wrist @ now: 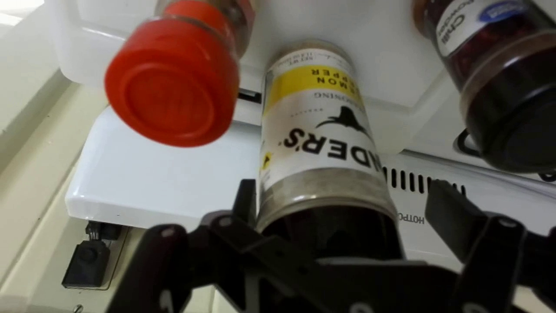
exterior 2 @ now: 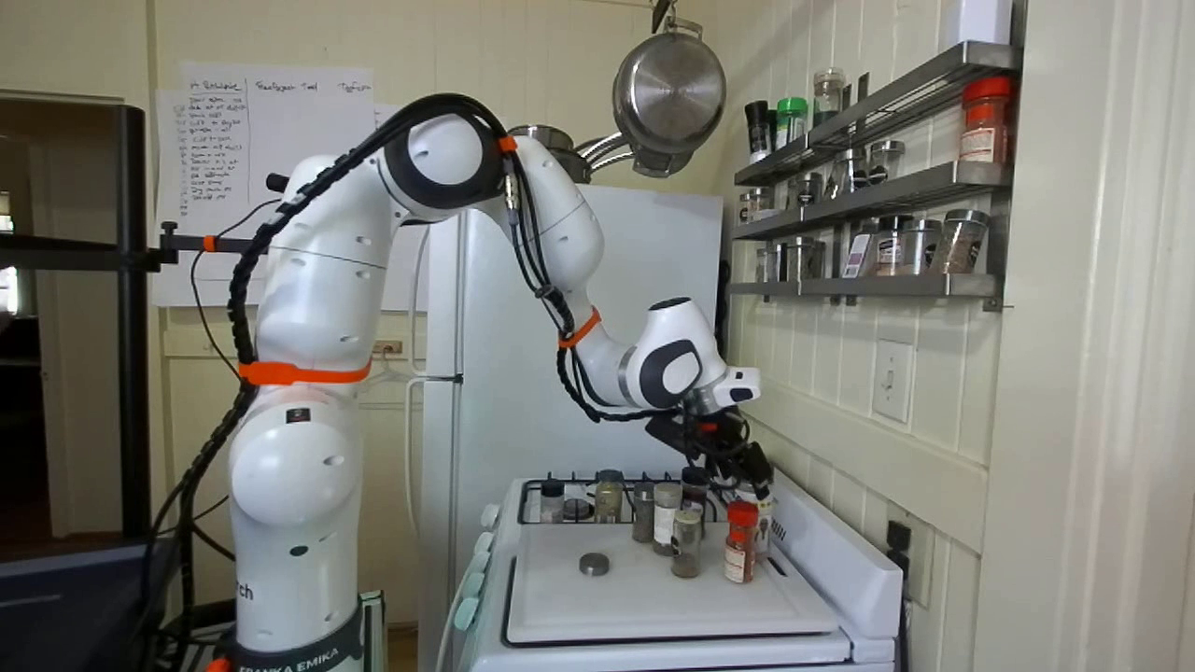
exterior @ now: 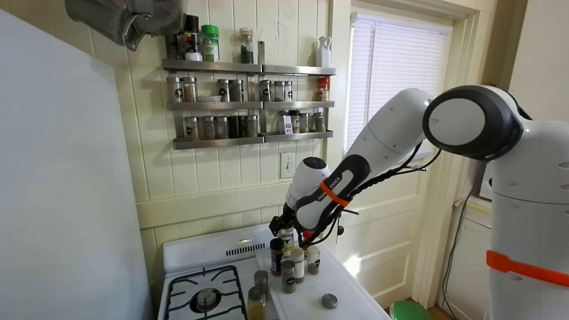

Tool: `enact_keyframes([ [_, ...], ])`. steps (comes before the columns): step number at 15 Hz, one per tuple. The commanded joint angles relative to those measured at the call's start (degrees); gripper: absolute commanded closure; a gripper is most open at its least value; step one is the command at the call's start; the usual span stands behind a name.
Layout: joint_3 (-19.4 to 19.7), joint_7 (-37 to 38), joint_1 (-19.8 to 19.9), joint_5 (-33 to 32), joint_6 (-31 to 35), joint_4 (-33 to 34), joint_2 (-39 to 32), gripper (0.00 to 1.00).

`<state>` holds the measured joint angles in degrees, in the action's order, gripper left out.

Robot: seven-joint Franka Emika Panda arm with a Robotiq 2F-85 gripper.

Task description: Place the large jar from the stovetop on the topmost shelf.

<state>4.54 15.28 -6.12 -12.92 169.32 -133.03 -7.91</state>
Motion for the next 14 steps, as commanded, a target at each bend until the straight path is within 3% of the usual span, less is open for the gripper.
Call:
enact_keyframes([
  [1, 1.5, 4.6, -1.5, -3.4, -1.5, -2.7, 2.8, 0.24],
  [2, 1.6, 5.3, -1.5, -3.8, -1.6, -3.2, 3.1, 0.31],
  [3, 1.7, 5.8, -1.6, -4.4, -1.7, -3.5, 3.3, 0.31],
  [6, 2.4, 8.0, -1.6, -7.6, -1.7, -3.9, 3.9, 0.55],
  [14, 3.2, 12.0, -2.2, -18.2, -2.7, -3.0, 6.4, 0.56],
])
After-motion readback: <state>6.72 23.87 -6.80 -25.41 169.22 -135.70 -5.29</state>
